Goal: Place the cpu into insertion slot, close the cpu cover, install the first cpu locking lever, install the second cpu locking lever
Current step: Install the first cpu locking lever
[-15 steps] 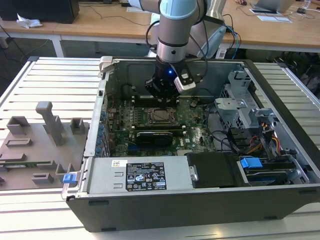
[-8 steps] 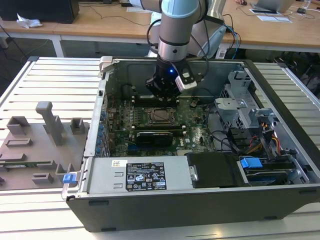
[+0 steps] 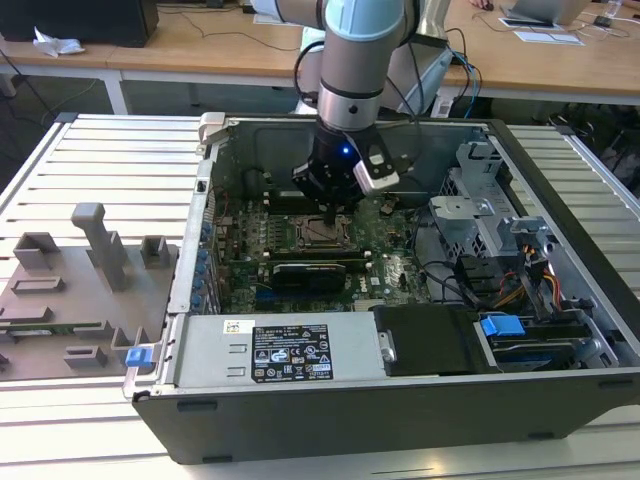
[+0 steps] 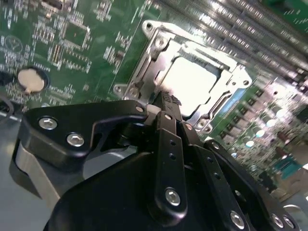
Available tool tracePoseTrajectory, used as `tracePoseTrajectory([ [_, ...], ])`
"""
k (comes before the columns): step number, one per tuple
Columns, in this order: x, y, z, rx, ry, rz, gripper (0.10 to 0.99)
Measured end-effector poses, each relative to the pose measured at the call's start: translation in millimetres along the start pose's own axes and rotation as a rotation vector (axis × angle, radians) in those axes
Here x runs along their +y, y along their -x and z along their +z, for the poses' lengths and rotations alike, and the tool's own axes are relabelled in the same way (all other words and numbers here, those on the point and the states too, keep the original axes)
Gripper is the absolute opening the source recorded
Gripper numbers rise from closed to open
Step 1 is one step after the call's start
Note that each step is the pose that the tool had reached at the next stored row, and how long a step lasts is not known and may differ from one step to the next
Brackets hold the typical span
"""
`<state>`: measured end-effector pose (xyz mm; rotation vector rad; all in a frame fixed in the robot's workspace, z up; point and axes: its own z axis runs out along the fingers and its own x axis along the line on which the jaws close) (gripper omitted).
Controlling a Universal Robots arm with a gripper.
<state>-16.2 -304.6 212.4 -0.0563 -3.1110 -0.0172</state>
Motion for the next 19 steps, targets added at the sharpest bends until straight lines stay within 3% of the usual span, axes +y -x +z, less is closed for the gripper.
tracePoseTrajectory([
  [4, -5.1, 0.2, 0.0, -0.0001, 0.0, 0.0, 0.106],
  [19, -5.0, -0.3, -14.7, 0.0, 0.0, 0.0, 0.106],
])
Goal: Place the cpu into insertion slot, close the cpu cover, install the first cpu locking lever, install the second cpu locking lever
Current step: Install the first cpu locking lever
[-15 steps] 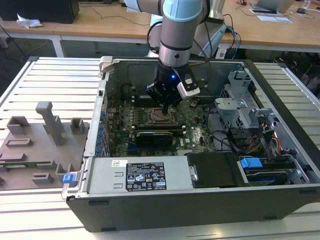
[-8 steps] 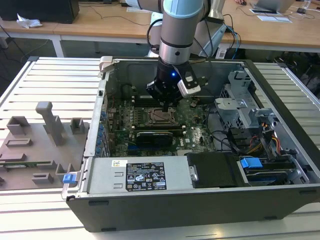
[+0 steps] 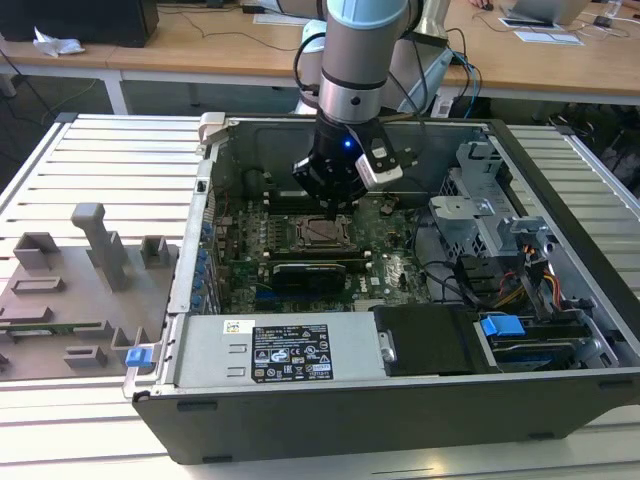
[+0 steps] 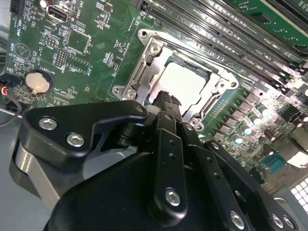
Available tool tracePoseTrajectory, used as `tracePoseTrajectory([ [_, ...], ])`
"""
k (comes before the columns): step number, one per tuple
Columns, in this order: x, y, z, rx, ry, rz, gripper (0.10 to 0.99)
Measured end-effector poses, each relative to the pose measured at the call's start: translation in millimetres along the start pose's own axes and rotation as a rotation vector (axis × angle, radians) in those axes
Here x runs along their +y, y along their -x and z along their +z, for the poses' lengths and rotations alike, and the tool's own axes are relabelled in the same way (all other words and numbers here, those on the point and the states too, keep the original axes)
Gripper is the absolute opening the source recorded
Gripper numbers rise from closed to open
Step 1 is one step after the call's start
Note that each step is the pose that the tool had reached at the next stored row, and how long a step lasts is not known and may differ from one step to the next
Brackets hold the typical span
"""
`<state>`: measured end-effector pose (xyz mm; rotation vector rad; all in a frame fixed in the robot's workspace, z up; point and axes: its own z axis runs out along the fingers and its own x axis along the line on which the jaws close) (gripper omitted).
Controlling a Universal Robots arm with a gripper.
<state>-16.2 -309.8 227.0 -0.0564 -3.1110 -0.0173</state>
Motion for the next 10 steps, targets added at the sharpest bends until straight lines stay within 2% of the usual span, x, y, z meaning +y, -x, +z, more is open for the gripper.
tracePoseTrajectory([
  [5, 0.0, -0.1, -2.6, 0.0001, 0.0, 0.0, 0.106],
  [10, 0.1, -0.3, -9.0, 0.0001, 0.0, 0.0, 0.106],
])
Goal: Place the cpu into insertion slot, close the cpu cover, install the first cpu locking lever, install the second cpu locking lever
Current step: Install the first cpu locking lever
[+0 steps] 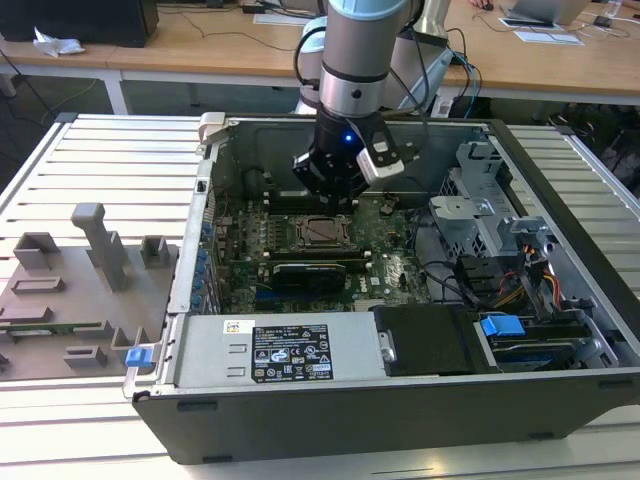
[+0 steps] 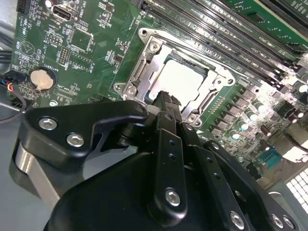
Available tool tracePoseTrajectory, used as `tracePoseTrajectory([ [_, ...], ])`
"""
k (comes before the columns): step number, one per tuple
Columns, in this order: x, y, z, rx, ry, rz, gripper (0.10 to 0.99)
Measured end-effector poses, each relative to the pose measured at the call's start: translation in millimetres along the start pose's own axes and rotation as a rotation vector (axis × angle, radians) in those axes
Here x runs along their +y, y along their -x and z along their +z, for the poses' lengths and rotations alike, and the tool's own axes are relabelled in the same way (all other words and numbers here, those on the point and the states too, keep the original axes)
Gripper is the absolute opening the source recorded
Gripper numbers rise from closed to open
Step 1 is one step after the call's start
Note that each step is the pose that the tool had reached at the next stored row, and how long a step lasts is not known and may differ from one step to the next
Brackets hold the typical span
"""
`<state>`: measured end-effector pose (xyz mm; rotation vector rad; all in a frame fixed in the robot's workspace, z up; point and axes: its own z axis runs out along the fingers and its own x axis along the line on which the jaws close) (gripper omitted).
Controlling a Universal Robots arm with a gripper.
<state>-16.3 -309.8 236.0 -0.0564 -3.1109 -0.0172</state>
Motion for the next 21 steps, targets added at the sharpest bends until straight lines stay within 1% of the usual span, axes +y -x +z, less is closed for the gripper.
tracePoseTrajectory([
  [4, 0.1, -0.2, -6.0, 0.0, 0.0, 0.0, 0.106],
  [6, 0.1, -0.3, -10.2, 0.0, 0.0, 0.0, 0.106],
  [15, 0.2, -0.7, -21.3, 0.0, 0.0, 0.0, 0.106],
  [17, 0.3, -0.8, -25.7, 0.0, 0.0, 0.0, 0.106],
  [21, 0.3, -0.8, -26.1, 0.0, 0.0, 0.0, 0.106],
])
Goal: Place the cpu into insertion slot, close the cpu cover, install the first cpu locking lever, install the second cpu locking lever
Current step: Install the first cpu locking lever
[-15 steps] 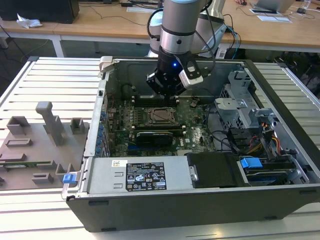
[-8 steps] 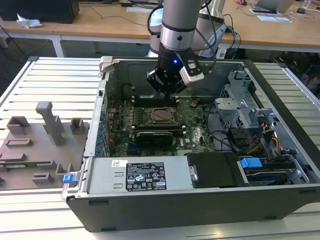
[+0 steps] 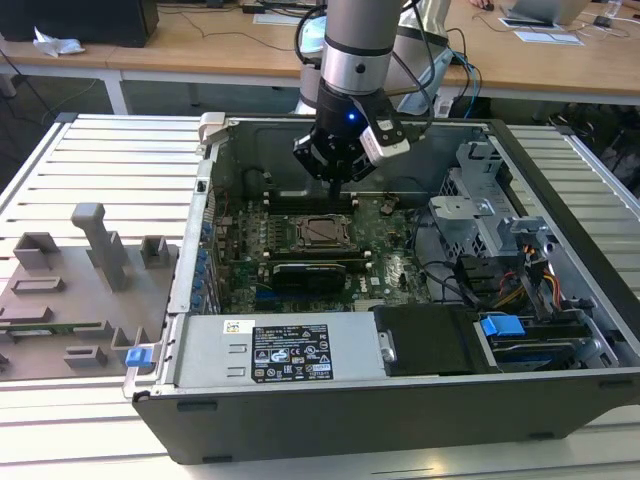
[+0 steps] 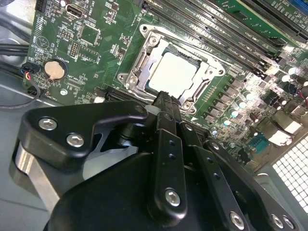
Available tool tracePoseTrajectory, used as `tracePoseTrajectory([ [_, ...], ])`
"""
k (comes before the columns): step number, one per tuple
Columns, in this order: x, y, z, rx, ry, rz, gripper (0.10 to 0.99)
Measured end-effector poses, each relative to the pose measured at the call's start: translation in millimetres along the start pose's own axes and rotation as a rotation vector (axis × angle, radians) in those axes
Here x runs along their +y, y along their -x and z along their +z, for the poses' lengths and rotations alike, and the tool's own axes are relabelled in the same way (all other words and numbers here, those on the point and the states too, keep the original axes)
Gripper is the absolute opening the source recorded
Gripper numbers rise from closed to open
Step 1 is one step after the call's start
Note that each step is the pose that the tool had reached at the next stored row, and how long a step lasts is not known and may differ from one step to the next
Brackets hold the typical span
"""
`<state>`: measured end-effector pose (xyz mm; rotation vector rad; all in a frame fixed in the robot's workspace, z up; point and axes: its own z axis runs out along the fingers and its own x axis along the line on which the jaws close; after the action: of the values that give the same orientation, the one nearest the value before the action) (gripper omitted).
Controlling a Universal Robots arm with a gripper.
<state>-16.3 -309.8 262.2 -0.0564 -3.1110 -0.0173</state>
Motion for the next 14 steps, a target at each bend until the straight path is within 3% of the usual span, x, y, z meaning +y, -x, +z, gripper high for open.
tracePoseTrajectory([
  [2, -3.7, 0.0, -0.1, 0.0001, 0.0, 0.0, 0.106],
  [9, -31.9, 0.3, -0.3, 0.0002, 0.006, 0.0, 0.106],
  [14, -33.3, 0.3, -0.4, 0.0002, 0.006, 0.0, 0.106],
])
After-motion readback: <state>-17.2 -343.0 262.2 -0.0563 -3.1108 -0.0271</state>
